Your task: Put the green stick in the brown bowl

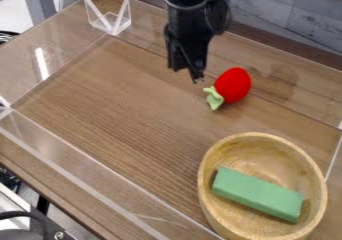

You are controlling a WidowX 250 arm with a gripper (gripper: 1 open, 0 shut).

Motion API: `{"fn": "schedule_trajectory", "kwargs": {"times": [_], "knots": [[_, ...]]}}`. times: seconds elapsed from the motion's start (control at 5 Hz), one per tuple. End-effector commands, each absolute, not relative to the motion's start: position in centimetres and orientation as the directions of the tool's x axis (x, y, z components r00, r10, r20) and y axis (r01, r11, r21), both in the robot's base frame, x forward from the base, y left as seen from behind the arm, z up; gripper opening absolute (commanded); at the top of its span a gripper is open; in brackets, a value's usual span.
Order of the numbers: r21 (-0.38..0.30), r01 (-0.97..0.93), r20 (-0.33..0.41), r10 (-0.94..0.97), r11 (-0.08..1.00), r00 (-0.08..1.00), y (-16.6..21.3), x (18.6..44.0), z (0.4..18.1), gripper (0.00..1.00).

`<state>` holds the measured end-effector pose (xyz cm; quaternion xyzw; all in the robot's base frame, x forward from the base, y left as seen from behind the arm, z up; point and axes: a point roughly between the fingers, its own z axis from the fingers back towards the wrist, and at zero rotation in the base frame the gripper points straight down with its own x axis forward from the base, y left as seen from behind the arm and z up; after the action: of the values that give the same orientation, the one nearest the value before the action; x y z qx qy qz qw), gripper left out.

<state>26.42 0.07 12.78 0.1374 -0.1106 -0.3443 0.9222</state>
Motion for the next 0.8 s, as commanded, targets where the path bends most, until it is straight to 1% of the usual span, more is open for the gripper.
{"fn": "schedule_trajectory", "kwargs": {"times": [0.0,0.4,0.6], "knots": [[0.35,0.573,0.159,-0.65,0.741,0.743,0.42,27.06,14.27,0.0],[0.333,0.546,0.174,-0.619,0.769,0.766,0.95,27.48,14.09,0.0],[0.319,0.537,0.177,-0.606,0.781,0.776,1.06,27.8,13.64,0.0]]}}
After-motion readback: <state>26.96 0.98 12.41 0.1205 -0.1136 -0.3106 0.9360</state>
